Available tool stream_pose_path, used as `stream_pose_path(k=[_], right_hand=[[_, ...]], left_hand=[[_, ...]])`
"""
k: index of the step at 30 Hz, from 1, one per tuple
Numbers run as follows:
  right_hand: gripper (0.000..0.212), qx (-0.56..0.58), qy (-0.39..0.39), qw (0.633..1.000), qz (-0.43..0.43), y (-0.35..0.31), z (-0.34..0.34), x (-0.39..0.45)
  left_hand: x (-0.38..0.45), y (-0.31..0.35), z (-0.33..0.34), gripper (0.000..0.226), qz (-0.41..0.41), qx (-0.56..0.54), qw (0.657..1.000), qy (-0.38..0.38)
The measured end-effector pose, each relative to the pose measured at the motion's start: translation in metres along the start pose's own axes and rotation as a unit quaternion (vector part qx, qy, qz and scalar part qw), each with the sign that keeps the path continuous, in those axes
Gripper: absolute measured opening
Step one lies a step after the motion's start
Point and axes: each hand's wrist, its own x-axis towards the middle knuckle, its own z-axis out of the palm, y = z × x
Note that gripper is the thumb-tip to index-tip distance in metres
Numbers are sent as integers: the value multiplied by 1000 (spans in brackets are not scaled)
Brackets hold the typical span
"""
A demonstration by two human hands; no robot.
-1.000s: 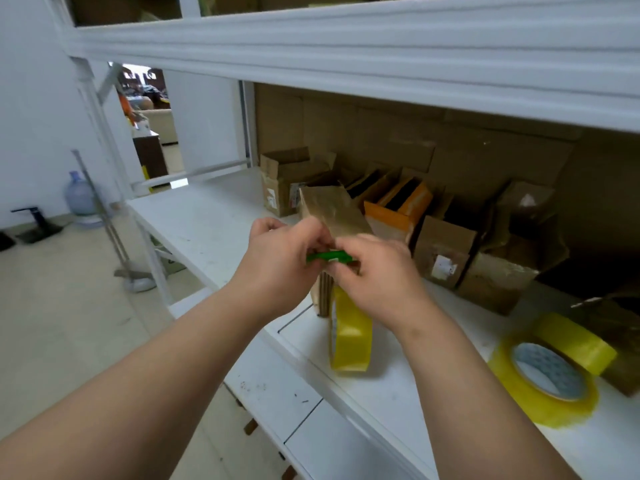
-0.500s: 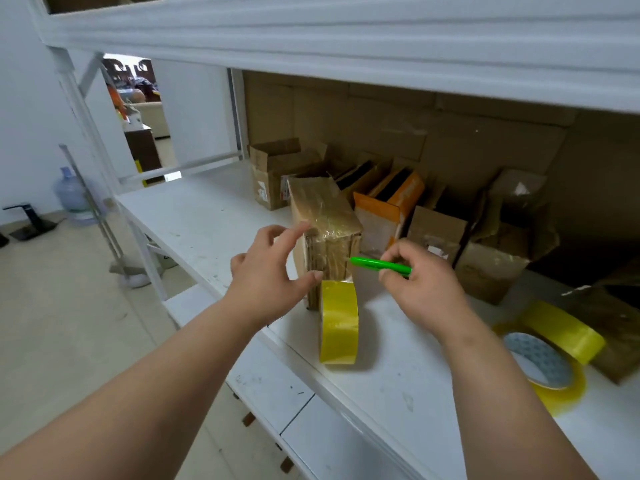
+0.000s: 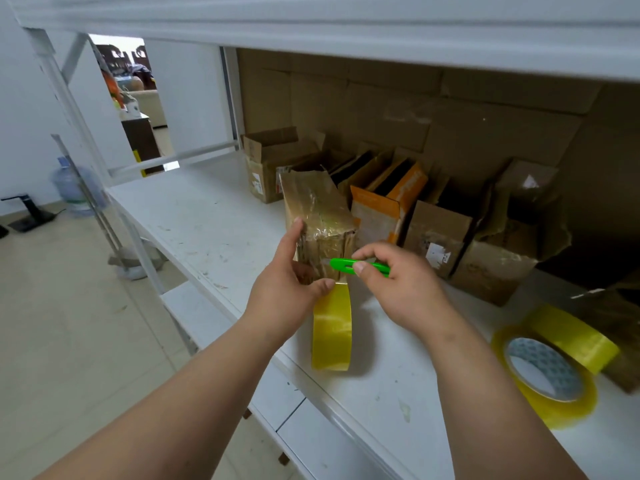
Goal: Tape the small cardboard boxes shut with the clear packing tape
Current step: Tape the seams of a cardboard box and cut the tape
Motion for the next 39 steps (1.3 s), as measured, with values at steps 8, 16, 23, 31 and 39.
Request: stream_pose_path(k=[8,16,23,31,39], right_hand=[[10,-56,7,998,-38,-1,4,4],[11,-140,19,987,-75,-16,6,9],[12,-179,25,982,-60,-8,-1,10],[12,-206,19,978,5,18,-16,4],[2,-72,41,988,128,44,-19,1]], left_hand=[[-4,-1,7,92,-8,-114,993,9],[-3,-2,11,90,-3,-104,994,20],[0,-3,11,88,4,-78,997,22],[2,1,13,88,14,-50,999,9],[4,0,11,85,10,-56,998,-7]])
